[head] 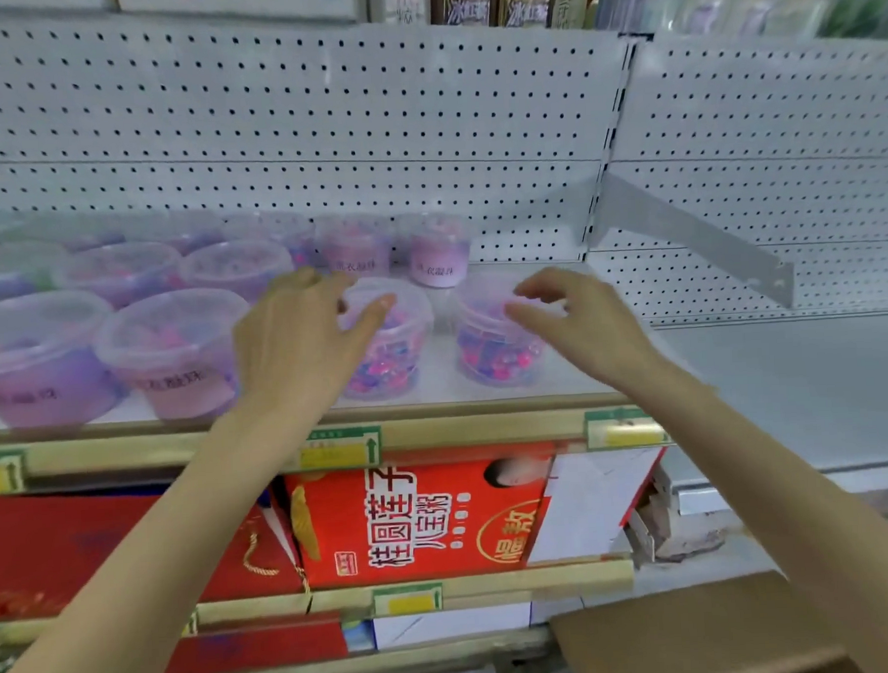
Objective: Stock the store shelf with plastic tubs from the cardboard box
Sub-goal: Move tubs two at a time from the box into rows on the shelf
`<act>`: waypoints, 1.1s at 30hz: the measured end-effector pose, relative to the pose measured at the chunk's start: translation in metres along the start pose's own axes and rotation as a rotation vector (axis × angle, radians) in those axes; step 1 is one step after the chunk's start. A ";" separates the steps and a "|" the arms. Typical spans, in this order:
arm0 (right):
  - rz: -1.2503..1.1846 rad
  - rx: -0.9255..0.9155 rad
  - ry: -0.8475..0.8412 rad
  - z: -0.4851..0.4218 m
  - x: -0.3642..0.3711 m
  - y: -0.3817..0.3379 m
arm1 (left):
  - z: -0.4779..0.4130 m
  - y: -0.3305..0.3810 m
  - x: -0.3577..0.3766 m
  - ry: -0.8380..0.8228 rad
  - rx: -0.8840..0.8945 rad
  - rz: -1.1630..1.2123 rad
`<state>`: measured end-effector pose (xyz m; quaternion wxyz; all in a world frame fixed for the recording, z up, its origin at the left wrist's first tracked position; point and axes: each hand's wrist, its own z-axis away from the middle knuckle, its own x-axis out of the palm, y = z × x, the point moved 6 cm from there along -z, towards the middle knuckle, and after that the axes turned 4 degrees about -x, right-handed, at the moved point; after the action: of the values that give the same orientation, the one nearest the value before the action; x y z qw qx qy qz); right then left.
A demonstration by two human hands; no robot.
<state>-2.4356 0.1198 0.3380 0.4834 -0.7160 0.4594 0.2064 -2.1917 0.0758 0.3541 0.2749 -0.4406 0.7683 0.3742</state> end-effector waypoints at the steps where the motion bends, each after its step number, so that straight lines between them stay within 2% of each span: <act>1: 0.097 -0.051 -0.066 0.000 0.012 -0.005 | -0.005 0.010 0.009 -0.077 0.057 0.025; 4: 0.357 -0.133 -0.050 -0.001 0.026 -0.012 | -0.009 0.021 0.039 -0.306 0.160 -0.040; 7: 0.449 -0.165 0.003 0.001 0.025 -0.016 | -0.013 0.014 0.046 -0.349 0.204 0.001; 10: 0.465 -0.194 -0.135 -0.007 0.024 -0.016 | -0.023 0.005 0.051 -0.600 0.266 0.178; 12: 0.428 -0.235 -0.285 -0.015 0.021 -0.011 | -0.029 -0.001 0.044 -0.730 0.363 0.126; 15: 0.242 -0.156 -0.404 -0.022 0.007 0.007 | -0.044 -0.008 0.024 -0.679 0.363 0.119; 18: 0.081 -0.080 -0.327 -0.022 0.006 0.011 | -0.049 0.001 0.026 -0.531 0.233 0.274; 20: 0.229 -0.084 -0.262 -0.024 0.017 0.007 | -0.043 0.013 0.045 -0.476 0.226 0.162; 23: 0.626 -0.189 -0.171 -0.024 0.034 -0.008 | -0.032 0.026 0.067 -0.437 0.393 -0.056; 25: 0.788 -0.243 -0.099 -0.026 0.038 -0.017 | -0.034 0.025 0.067 -0.528 0.471 0.005; 27: 0.824 -0.246 -0.060 -0.028 0.040 -0.020 | -0.043 0.014 0.065 -0.673 0.496 0.027; 29: 0.814 -0.256 -0.083 -0.032 0.043 -0.018 | -0.056 -0.005 0.060 -0.751 0.462 -0.173; 31: 0.649 -0.249 -0.177 -0.039 0.044 -0.010 | -0.065 -0.018 0.056 -0.773 0.411 -0.216; 33: 0.360 -0.190 -0.337 -0.047 0.039 -0.002 | -0.068 -0.019 0.055 -0.758 0.360 -0.093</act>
<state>-2.4220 0.0605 0.3313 0.4392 -0.6203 0.4711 0.4477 -2.2064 -0.0120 0.3452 0.6272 -0.2507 0.6453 0.3569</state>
